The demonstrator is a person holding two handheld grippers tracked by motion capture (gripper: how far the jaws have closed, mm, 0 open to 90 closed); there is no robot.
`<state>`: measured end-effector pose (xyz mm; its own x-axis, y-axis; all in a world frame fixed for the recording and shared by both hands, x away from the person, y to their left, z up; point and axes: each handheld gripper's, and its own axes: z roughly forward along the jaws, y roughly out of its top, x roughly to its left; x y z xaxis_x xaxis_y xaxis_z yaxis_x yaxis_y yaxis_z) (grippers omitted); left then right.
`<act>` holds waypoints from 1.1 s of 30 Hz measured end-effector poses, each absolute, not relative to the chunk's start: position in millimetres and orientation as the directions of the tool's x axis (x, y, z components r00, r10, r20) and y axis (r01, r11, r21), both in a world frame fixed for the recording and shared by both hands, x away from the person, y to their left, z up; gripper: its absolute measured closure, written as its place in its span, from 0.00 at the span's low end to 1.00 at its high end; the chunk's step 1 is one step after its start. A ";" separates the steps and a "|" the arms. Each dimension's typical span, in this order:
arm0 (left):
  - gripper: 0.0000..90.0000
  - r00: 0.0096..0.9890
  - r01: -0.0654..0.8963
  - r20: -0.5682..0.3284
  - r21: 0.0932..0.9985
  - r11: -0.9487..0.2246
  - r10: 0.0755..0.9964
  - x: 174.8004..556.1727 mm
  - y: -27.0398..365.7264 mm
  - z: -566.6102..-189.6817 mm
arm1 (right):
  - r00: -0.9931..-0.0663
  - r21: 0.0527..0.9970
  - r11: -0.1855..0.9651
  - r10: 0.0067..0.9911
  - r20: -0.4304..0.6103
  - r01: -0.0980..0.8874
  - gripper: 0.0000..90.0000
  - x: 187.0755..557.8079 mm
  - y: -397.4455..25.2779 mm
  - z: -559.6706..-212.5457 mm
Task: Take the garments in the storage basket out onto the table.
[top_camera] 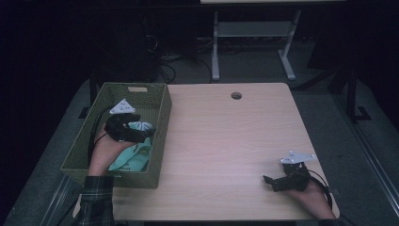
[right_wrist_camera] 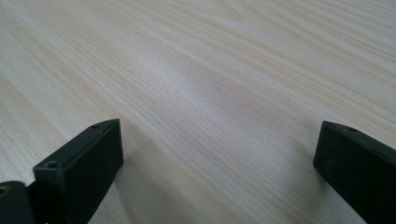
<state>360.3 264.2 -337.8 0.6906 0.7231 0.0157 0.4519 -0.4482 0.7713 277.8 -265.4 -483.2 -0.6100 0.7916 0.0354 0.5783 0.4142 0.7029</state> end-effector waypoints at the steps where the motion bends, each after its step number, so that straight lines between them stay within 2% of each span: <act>1: 0.16 0.688 0.453 0.014 0.772 -0.445 0.725 360.9 265.5 -339.1 | -0.609 0.702 0.413 0.792 0.037 0.580 0.01 277.7 -265.3 -483.2; 22: 0.16 0.656 0.489 -0.010 0.767 -0.416 0.754 373.9 288.3 -371.2 | -0.612 0.704 0.416 0.790 0.034 0.576 0.01 278.0 -265.5 -483.3; 33: 0.16 0.626 0.560 -0.049 0.722 -0.405 0.779 381.4 288.9 -393.3 | -0.612 0.704 0.416 0.790 0.033 0.576 0.01 277.9 -265.5 -483.3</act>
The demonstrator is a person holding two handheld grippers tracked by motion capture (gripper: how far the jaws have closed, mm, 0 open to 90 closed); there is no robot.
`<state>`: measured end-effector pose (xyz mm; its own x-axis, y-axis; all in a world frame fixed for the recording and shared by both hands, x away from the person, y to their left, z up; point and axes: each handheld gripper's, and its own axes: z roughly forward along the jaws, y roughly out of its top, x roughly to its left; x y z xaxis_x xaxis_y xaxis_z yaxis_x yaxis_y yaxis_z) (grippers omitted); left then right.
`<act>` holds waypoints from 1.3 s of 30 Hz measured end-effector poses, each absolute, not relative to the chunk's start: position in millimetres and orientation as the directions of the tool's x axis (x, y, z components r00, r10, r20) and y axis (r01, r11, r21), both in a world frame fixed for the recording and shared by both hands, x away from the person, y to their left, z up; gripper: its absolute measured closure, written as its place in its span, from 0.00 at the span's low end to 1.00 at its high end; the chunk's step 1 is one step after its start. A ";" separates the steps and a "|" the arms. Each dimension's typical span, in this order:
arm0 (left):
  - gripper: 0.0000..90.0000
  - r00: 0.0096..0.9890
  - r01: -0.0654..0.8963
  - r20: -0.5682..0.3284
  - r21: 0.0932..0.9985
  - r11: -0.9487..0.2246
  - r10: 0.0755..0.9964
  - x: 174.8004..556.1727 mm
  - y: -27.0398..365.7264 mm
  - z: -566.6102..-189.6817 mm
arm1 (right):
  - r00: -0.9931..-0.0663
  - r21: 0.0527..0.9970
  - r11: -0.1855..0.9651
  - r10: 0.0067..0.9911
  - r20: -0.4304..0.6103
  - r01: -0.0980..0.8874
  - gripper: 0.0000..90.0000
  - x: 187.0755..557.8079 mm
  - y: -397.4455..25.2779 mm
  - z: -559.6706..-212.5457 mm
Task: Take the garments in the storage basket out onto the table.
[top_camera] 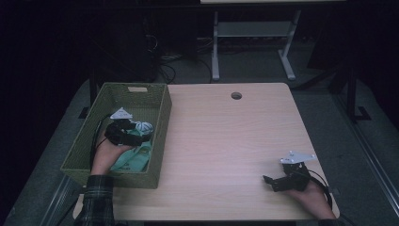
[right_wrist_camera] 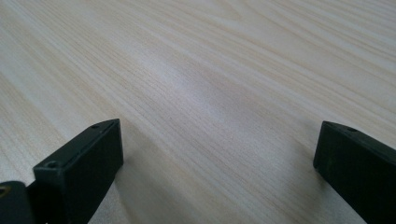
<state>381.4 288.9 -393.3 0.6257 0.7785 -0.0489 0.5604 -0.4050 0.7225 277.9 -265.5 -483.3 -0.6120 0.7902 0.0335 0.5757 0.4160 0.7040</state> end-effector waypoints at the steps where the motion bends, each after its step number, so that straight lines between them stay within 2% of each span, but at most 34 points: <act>1: 0.16 0.619 0.575 -0.038 0.702 -0.419 0.785 382.0 287.7 -395.8 | -0.612 0.704 0.416 0.790 0.034 0.576 0.01 278.0 -265.5 -483.3; 19: 0.16 0.604 0.689 -0.092 0.560 -0.460 0.792 387.2 281.8 -414.5 | -0.612 0.704 0.416 0.790 0.033 0.576 0.01 277.9 -265.5 -483.3; 20: 0.17 0.605 0.691 -0.088 0.551 -0.467 0.791 387.5 281.9 -415.3 | -0.612 0.704 0.416 0.790 0.033 0.576 0.01 277.9 -265.5 -483.3; 22: 0.26 0.600 0.701 -0.089 0.536 -0.470 0.795 387.7 281.1 -416.5 | -0.612 0.704 0.416 0.790 0.033 0.576 0.01 277.9 -265.5 -483.3; 27: 0.28 0.593 0.723 -0.108 0.507 -0.469 0.798 388.8 280.5 -419.6 | -0.612 0.704 0.416 0.790 0.034 0.576 0.01 277.9 -265.5 -483.3; 28: 0.34 0.592 0.727 -0.114 0.502 -0.468 0.798 388.9 280.7 -419.9 | -0.612 0.704 0.416 0.790 0.033 0.576 0.01 277.9 -265.5 -483.3; 30: 0.36 0.588 0.736 -0.124 0.491 -0.466 0.799 389.2 281.2 -420.8 | -0.610 0.703 0.414 0.792 0.036 0.579 0.01 277.7 -265.4 -483.2; 31: 0.44 0.589 0.746 -0.134 0.469 -0.472 0.797 389.7 282.5 -421.3 | -0.612 0.704 0.416 0.790 0.034 0.576 0.01 277.9 -265.5 -483.3; 33: 0.46 0.590 0.750 -0.138 0.459 -0.476 0.796 390.0 282.9 -421.6 | -0.612 0.704 0.416 0.790 0.034 0.576 0.01 277.9 -265.5 -483.3; 36: 0.63 0.587 0.760 -0.164 0.450 -0.470 0.793 390.2 283.8 -421.8 | -0.612 0.704 0.416 0.790 0.033 0.576 0.01 277.9 -265.5 -483.3; 38: 0.66 0.580 0.768 -0.168 0.441 -0.466 0.797 390.6 285.2 -420.7 | -0.611 0.703 0.415 0.791 0.034 0.577 0.01 277.8 -265.4 -483.3; 39: 0.74 0.562 0.781 -0.173 0.433 -0.450 0.809 390.6 285.7 -420.7 | -0.612 0.704 0.416 0.790 0.033 0.576 0.01 277.9 -265.5 -483.3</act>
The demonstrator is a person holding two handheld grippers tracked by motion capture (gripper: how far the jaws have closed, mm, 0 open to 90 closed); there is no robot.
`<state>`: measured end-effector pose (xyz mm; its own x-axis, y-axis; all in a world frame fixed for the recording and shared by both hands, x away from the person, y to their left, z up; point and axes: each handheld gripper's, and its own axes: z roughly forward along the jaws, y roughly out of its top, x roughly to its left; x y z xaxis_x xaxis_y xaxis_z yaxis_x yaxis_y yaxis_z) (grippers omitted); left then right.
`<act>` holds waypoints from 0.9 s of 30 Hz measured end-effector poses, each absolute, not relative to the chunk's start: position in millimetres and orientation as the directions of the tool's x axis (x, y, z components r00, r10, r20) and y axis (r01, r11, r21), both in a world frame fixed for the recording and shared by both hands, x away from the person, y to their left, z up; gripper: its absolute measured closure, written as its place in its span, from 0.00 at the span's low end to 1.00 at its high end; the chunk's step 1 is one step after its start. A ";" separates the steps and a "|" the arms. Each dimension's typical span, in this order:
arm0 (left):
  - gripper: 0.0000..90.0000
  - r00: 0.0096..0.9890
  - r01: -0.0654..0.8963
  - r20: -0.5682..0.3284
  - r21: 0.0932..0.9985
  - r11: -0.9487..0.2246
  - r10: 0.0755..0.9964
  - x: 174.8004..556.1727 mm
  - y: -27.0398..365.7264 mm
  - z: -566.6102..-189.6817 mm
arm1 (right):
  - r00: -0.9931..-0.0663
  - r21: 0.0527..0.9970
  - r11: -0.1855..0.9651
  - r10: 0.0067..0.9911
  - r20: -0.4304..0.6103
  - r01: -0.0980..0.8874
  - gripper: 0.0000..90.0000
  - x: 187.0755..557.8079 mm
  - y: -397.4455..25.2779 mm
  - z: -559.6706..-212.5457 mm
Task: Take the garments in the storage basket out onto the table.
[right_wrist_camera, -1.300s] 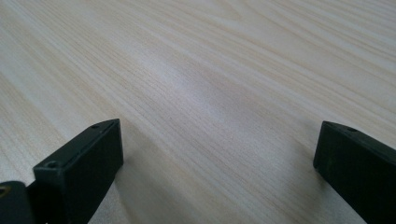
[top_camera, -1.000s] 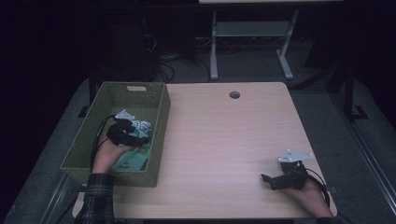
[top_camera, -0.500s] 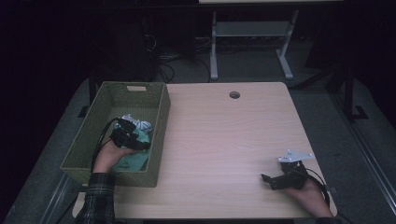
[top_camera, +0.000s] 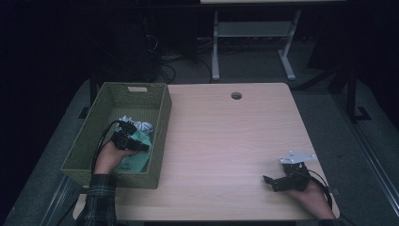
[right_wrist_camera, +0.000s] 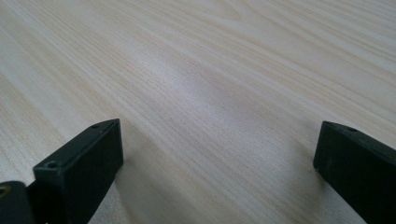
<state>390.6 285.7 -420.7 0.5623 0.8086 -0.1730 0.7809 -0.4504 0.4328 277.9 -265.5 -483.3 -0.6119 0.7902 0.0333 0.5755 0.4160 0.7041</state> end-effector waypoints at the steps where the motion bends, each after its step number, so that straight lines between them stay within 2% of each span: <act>1: 0.77 0.562 0.781 -0.173 0.433 -0.450 0.809 390.6 285.7 -420.7 | -0.612 0.704 0.416 0.790 0.033 0.576 0.01 277.9 -265.5 -483.3; 2: 0.77 0.555 0.787 -0.177 0.427 -0.445 0.813 390.9 286.3 -420.2 | -0.612 0.704 0.416 0.790 0.034 0.576 0.01 277.9 -265.5 -483.3; 7: 0.91 0.537 0.800 -0.177 0.417 -0.432 0.825 390.9 288.0 -417.0 | -0.612 0.704 0.416 0.790 0.034 0.576 0.01 277.9 -265.5 -483.3; 11: 0.92 0.527 0.799 -0.188 0.441 -0.408 0.828 390.2 290.6 -413.3 | -0.612 0.704 0.416 0.790 0.033 0.576 0.01 277.9 -265.5 -483.3; 22: 0.92 0.521 0.716 -0.190 0.628 -0.305 0.832 382.3 305.6 -391.9 | -0.612 0.704 0.416 0.790 0.034 0.576 0.01 277.9 -265.5 -483.3; 27: 0.92 0.520 0.684 -0.196 0.679 -0.268 0.831 378.6 309.4 -386.2 | -0.611 0.704 0.415 0.791 0.034 0.576 0.01 277.9 -265.5 -483.3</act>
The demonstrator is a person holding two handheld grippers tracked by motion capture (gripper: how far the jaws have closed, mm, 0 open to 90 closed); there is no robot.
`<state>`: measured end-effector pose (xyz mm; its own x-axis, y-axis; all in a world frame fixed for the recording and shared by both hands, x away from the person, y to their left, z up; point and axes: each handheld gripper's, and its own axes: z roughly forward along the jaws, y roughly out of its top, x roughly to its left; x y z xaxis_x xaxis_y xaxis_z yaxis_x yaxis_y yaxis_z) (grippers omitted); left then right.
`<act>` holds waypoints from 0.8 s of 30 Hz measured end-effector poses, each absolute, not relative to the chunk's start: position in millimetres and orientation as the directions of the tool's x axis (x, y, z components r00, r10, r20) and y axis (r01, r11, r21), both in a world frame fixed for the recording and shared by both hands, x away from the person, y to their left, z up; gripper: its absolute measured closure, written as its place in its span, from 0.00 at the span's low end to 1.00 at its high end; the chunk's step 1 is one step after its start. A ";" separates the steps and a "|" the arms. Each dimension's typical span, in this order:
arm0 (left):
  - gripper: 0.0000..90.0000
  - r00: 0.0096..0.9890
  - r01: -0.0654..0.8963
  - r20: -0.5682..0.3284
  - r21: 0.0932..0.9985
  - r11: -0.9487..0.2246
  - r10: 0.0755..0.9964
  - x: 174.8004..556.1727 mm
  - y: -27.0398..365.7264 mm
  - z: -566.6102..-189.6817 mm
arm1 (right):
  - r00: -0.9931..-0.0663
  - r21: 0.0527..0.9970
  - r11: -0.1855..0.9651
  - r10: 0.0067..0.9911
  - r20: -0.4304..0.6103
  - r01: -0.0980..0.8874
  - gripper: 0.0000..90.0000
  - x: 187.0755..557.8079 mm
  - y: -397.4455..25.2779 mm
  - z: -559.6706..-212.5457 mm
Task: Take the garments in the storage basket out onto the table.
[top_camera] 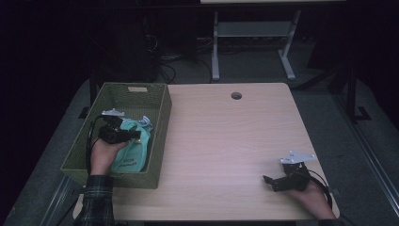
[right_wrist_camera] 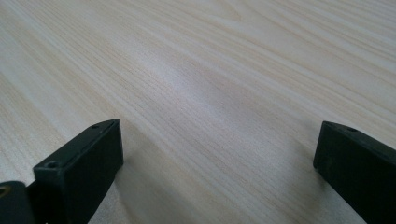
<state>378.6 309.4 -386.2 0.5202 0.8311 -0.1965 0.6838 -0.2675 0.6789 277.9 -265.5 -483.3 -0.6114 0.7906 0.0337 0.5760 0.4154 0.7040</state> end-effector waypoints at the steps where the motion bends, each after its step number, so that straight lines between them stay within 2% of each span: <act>1: 0.92 0.522 0.675 -0.194 0.689 -0.263 0.830 378.0 310.3 -384.9 | -0.610 0.703 0.414 0.792 0.035 0.578 0.01 277.8 -265.4 -483.2; 11: 0.93 0.525 0.610 -0.216 0.770 -0.186 0.823 371.5 314.0 -374.7 | -0.612 0.705 0.416 0.790 0.033 0.575 0.01 278.0 -265.5 -483.3; 17: 0.93 0.551 0.528 -0.194 0.834 -0.160 0.811 366.1 314.4 -364.5 | -0.609 0.703 0.413 0.792 0.036 0.579 0.01 277.7 -265.3 -483.2; 24: 0.93 0.566 0.485 -0.183 0.862 -0.145 0.804 362.2 315.2 -353.4 | -0.611 0.704 0.415 0.791 0.034 0.576 0.01 277.9 -265.4 -483.3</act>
<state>362.2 315.2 -353.4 0.5661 0.8037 -0.1834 0.4855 -0.1453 0.8621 277.9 -265.4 -483.3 -0.6112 0.7907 0.0344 0.5760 0.4146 0.7045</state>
